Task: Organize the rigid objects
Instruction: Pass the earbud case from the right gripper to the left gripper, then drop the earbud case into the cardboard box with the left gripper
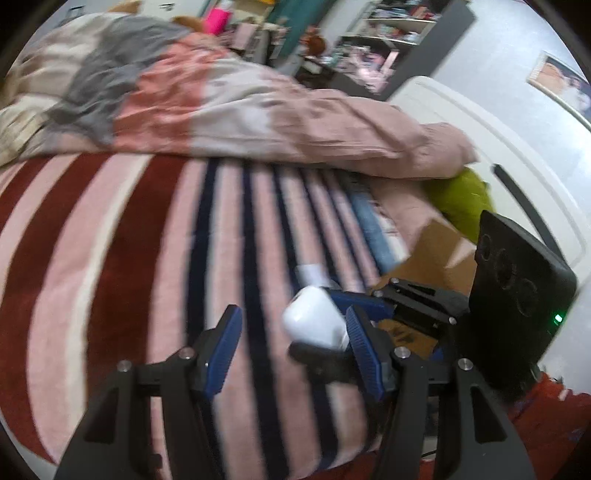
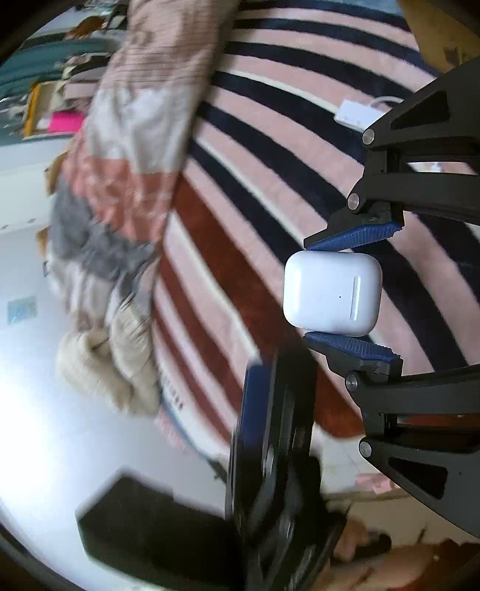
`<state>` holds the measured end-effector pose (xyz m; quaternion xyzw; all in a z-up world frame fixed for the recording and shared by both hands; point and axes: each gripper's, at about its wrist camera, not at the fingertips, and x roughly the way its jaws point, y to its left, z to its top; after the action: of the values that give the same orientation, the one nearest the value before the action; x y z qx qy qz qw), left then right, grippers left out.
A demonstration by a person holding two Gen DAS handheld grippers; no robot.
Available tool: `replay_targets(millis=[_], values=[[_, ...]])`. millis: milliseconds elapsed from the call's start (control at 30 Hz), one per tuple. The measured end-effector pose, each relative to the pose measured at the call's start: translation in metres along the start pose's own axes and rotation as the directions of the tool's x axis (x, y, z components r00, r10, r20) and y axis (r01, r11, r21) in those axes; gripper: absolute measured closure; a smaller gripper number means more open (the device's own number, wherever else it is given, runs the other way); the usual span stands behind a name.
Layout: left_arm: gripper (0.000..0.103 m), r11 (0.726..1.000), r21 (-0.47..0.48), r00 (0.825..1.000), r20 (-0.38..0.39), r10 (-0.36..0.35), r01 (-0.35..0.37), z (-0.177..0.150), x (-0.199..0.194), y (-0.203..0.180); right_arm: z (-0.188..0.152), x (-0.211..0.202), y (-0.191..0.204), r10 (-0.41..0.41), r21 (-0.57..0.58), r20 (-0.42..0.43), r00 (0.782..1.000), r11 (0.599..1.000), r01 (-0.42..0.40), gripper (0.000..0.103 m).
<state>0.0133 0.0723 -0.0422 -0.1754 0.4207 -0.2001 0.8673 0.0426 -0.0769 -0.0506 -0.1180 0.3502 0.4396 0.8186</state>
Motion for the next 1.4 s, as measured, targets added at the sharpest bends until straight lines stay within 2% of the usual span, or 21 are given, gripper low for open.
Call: replay_targets(millis=[100, 167, 300, 433, 567, 667, 900, 1033, 1133, 1200, 1300, 1400], values=[[0.060, 0.997, 0.056, 0.999, 0.002, -0.045, 0.045, 0.012, 0.003, -0.032, 0.004, -0.034, 0.001, -0.003, -0.017, 0.050, 0.999, 1.000, 0.004, 0.063], [0.073, 0.992, 0.090, 0.996, -0.003, -0.089, 0.088, 0.020, 0.006, -0.053, 0.004, -0.058, -0.004, -0.018, -0.019, 0.080, 0.997, 1.000, 0.019, 0.063], [0.075, 0.976, 0.193, 0.995, -0.029, -0.097, 0.101, 0.035, 0.024, -0.102, -0.002, -0.093, -0.024, -0.076, 0.002, 0.115, 0.990, 0.997, 0.076, 0.063], [0.076, 0.960, 0.243, 0.989, -0.083, -0.119, 0.136, 0.044, 0.053, -0.142, -0.015, -0.125, -0.052, -0.143, 0.059, 0.121, 0.982, 0.989, 0.137, 0.063], [0.076, 0.943, 0.279, 0.976, -0.165, -0.142, 0.184, 0.048, 0.091, -0.178, -0.033, -0.153, -0.083, -0.197, 0.122, 0.085, 0.977, 0.975, 0.186, 0.063], [0.076, 0.930, 0.308, 0.964, -0.231, -0.130, 0.199, 0.047, 0.116, -0.199, -0.045, -0.165, -0.105, -0.230, 0.153, 0.013, 0.973, 0.962, 0.225, 0.063], [0.076, 0.922, 0.326, 0.941, -0.323, -0.100, 0.210, 0.040, 0.151, -0.218, -0.065, -0.168, -0.129, -0.267, 0.171, -0.123, 0.956, 0.943, 0.286, 0.064], [0.074, 0.924, 0.332, 0.942, -0.327, -0.076, 0.189, 0.039, 0.149, -0.216, -0.068, -0.164, -0.134, -0.260, 0.200, -0.162, 0.952, 0.936, 0.290, 0.064], [0.053, 0.928, 0.332, 0.955, -0.288, -0.070, 0.168, 0.041, 0.134, -0.211, -0.065, -0.164, -0.136, -0.281, 0.206, -0.171, 0.944, 0.927, 0.313, 0.063], [0.053, 0.932, 0.327, 0.964, -0.254, -0.074, 0.157, 0.044, 0.120, -0.201, -0.063, -0.164, -0.131, -0.308, 0.186, -0.165, 0.937, 0.923, 0.336, 0.062], [0.045, 0.944, 0.310, 0.983, -0.174, -0.057, 0.110, 0.047, 0.087, -0.182, -0.056, -0.164, -0.121, -0.279, 0.188, -0.131, 0.951, 0.935, 0.300, 0.062], [0.042, 0.955, 0.296, 0.995, -0.096, 0.013, 0.017, 0.043, 0.055, -0.155, -0.042, -0.157, -0.102, -0.253, 0.156, -0.082, 0.964, 0.952, 0.263, 0.062]])
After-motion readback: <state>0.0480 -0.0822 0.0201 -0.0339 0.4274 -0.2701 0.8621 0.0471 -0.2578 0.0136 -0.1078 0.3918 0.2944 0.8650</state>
